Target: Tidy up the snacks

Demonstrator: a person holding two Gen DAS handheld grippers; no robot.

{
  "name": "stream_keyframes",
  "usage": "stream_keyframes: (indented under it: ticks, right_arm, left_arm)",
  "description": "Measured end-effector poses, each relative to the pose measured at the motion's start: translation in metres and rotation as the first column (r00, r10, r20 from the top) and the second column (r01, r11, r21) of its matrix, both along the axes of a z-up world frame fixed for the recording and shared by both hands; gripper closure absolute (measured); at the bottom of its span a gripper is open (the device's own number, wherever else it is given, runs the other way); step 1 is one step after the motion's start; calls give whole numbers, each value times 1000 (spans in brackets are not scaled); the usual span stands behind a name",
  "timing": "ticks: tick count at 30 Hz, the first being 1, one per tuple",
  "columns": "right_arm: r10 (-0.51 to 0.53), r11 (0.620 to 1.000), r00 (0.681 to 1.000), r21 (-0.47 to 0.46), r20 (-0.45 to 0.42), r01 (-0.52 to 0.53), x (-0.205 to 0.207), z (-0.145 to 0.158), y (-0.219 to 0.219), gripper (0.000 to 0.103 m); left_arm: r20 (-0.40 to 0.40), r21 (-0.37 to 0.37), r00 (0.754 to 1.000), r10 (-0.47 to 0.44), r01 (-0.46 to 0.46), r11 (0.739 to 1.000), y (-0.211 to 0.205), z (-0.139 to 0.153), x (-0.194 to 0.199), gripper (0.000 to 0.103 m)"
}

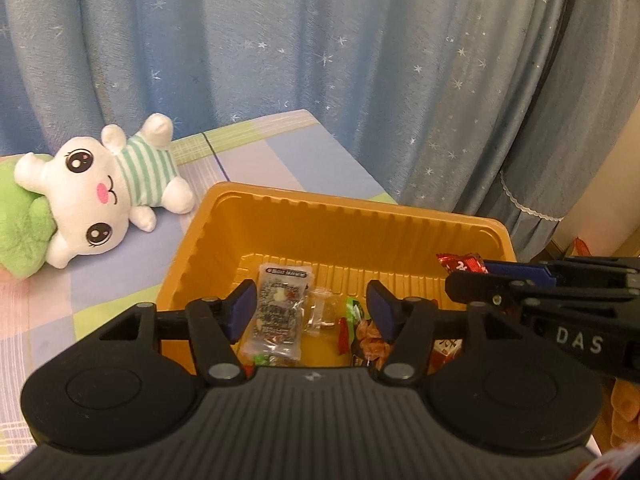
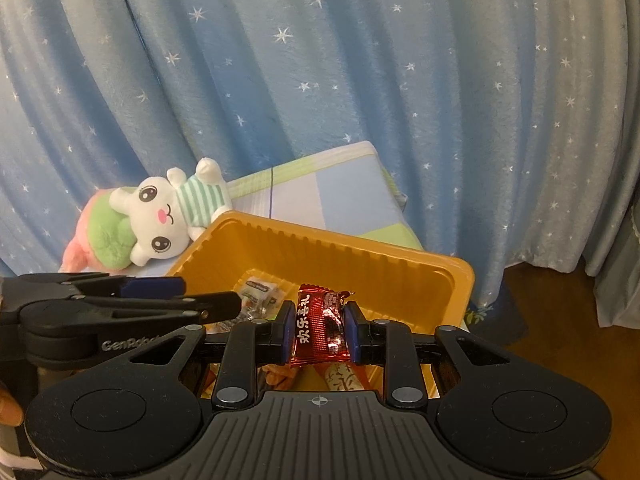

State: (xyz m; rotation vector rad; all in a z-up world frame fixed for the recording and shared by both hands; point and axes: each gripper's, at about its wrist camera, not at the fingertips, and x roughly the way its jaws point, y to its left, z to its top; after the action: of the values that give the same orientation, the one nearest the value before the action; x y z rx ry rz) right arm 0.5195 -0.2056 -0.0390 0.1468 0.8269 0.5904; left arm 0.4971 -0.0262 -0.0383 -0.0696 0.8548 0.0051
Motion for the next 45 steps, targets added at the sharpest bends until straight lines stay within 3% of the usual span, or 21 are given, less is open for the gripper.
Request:
stream_keyframes:
  ticks: [4,5,6,8,14,18,24,37,45]
  right_arm:
    - [-11,1000,1000,12,8,11,2,2,4,75]
    - [-12,1000,1000,9,7,12,3,3,5,66]
    - [-15,1000,1000,4,9,15,3,4,6,45]
    - [-45,999,998,21,33,44,0,7,2,28]
    - [-45,997,999,64,24,43,-7,15,-8,26]
    - [-44,996,999,84,9,43,-20,19,-17,14]
    - [-13,996,1000,87,10,12,-56,25,-29,8]
    - [115,993,993,22,1,-115,-155,29,-37,6]
    - [158,987,987,-13,-12,-159,-229,31,-34,6]
  left_arm:
    - [8,-1,1000,20,-20,1000,4,7,-7,39]
    - [11,-2,1000,27,-27,1000,5,9,-9,38]
    - [12,-2,999,36,-36,999,6,11,-12,38]
    - [12,1,998,61,-61,998,8,14,-17,34]
    - [14,14,992,124,-124,992,12,27,-45,30]
    - [11,6,984,178,-178,984,14,36,-70,26]
    - [2,0,967,255,-255,967,12,48,-117,25]
    - [-38,37,930,367,-365,930,-7,51,-234,21]
    - [-71,30,933,353,-351,936,-10,48,-300,21]
